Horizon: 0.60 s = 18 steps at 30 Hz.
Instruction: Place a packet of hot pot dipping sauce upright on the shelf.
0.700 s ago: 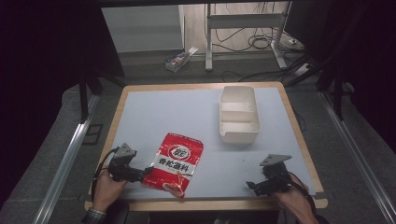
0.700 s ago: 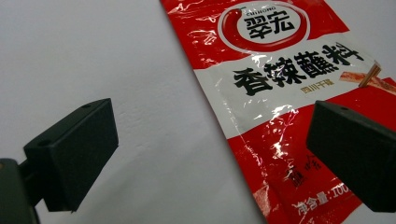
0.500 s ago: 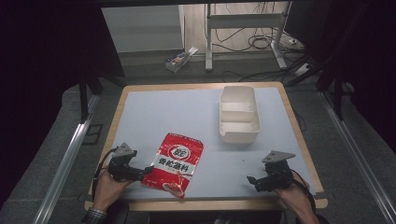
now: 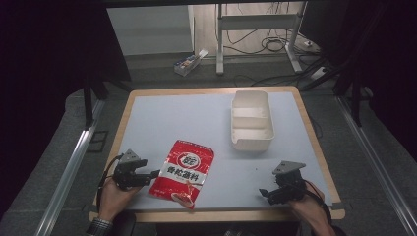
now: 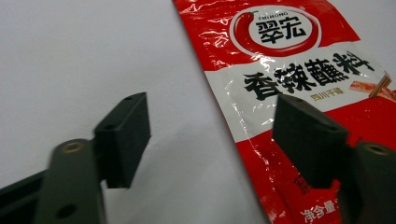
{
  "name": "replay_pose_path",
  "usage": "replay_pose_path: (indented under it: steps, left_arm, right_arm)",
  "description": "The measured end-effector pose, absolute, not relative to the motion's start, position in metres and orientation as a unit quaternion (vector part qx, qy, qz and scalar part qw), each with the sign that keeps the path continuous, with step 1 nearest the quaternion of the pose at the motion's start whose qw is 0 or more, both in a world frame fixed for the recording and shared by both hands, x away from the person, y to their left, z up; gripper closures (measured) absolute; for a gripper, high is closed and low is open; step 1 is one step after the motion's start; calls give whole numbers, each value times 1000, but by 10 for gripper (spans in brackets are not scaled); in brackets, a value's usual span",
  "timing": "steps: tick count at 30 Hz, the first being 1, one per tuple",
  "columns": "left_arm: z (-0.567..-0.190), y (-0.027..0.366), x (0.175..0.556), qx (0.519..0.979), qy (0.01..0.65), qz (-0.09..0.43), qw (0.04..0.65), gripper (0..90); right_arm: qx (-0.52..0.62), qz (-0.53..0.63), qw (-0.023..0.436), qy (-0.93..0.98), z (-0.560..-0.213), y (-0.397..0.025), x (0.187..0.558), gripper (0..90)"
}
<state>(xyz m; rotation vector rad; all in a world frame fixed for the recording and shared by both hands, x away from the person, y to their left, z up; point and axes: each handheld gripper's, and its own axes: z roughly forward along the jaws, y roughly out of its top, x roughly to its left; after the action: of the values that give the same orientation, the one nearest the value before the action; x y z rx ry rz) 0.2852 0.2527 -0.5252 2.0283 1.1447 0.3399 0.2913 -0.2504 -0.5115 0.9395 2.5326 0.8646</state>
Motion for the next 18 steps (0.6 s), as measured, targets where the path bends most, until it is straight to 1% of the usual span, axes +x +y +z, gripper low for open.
replay_pose_path:
  steps: [1, 2, 3, 6, 7, 8, 9, 12, 14, 18]
  left_arm:
    - [-525, 253, 286, 795, 450, 131, 385, 381]
    - [-525, 253, 288, 795, 453, 126, 383, 458]
    - [-525, 253, 288, 795, 453, 126, 383, 504]
    - [-525, 253, 292, 794, 453, 113, 390, 631]
    - [-525, 253, 294, 793, 455, 107, 392, 631]
    - [-525, 253, 296, 791, 456, 99, 396, 677]
    - [-525, 253, 298, 790, 457, 96, 397, 744]
    - [-527, 252, 306, 786, 462, 84, 403, 860]
    - [-529, 252, 311, 782, 470, 78, 402, 896]
    - [-537, 254, 322, 772, 491, 56, 400, 898]
  right_arm:
    - [326, 300, 151, 884, -512, -250, 291, 33]
    - [325, 297, 150, 885, -513, -249, 291, 36]
    - [325, 297, 150, 885, -513, -249, 291, 36]
    - [320, 291, 140, 891, -514, -248, 291, 47]
    - [320, 291, 140, 891, -514, -248, 291, 47]
    - [319, 288, 140, 892, -514, -247, 291, 48]
    - [317, 287, 140, 893, -515, -247, 291, 48]
    - [315, 284, 140, 895, -515, -246, 290, 50]
    - [313, 283, 141, 896, -515, -245, 290, 50]
    - [313, 280, 139, 897, -516, -244, 291, 52]
